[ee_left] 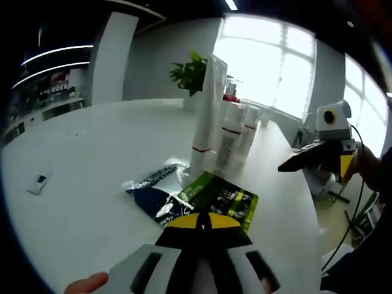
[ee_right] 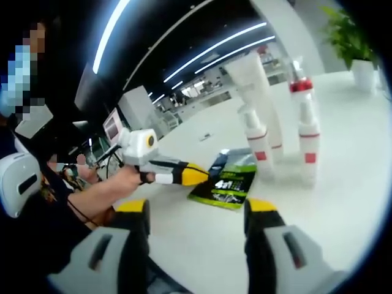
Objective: Arrange the skincare products in the storage area until every visible bottle or jar stands upright without overlapping.
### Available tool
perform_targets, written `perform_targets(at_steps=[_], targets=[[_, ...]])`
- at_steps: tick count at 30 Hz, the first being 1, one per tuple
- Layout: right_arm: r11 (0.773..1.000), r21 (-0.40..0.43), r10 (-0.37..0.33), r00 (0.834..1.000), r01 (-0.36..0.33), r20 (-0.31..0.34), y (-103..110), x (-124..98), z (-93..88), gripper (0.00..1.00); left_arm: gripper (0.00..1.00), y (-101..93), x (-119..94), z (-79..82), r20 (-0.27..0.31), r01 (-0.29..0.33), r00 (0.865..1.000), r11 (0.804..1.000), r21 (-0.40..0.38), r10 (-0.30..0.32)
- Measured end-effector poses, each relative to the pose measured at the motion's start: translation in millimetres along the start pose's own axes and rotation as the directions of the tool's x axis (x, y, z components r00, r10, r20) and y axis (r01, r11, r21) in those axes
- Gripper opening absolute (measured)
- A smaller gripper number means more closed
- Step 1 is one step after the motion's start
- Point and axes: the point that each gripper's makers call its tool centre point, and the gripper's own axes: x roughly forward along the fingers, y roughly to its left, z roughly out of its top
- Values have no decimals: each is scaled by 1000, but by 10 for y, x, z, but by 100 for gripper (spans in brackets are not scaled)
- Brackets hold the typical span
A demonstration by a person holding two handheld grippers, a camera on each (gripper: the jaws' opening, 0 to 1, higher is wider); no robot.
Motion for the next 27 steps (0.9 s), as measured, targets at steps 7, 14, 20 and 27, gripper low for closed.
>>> perform_targets(at_steps=[7,14,20,27], targets=[[1000,-8,1,1000,-1,-6,48,18,11,63,14,-40,-113,86,65,15,998,1000,-1,-15],[1000,-18,11,1000,-11,-10,142,71,27,63,21,-54,-181,98,90,18,996,1000,10,-19],[999,-28,17,1000,-17,-13,209,89,53,63,27,-68,-205,56,85,26,996,1000,12,-27],[999,-31,17,1000,-17,-17,243,107,56,63,43,-76,-252,61,99,21,995,1000,22,-23]])
